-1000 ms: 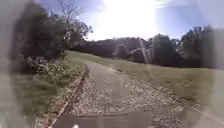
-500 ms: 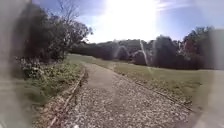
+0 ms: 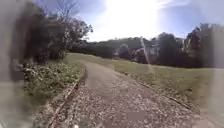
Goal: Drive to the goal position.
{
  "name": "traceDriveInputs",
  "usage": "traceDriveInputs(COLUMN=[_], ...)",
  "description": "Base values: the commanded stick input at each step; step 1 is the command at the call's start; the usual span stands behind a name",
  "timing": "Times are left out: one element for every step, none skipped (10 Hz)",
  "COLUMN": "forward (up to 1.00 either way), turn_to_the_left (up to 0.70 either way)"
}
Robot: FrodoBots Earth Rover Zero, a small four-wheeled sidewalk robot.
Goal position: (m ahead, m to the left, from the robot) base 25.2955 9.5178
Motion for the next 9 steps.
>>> traceDriveInputs(forward=[0.7, 0.7, 0.7, 0.7, 0.7, 0.7, 0.7, 0.7, 0.7], turn_to_the_left=[0.0, 0.0, 0.0, 0.0, 0.0, 0.0, 0.0, 0.0, 0.0])
